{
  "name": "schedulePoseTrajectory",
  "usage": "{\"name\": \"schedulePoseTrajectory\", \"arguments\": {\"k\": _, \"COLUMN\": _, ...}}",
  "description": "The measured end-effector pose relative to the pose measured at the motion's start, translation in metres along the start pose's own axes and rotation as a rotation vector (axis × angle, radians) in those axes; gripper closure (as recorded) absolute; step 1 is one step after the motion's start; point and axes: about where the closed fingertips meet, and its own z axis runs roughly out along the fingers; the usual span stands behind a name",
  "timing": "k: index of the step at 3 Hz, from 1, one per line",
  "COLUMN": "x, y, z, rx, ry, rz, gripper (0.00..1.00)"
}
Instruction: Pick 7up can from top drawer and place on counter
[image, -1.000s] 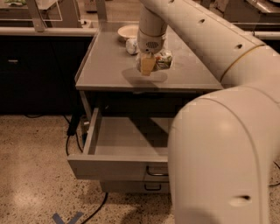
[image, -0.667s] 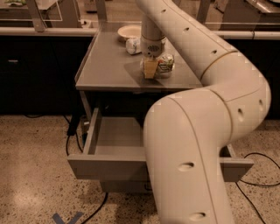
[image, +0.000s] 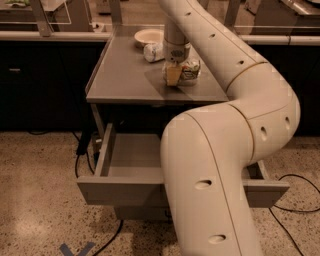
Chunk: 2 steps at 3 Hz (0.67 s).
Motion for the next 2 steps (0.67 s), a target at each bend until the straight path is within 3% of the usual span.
{"name": "schedulePoseTrajectory", "arguments": {"k": 2, "x": 0.0000, "y": 0.0000, "z": 0.0000, "rx": 0.000, "ry": 0.000, "rz": 0.000, "gripper": 0.13}}
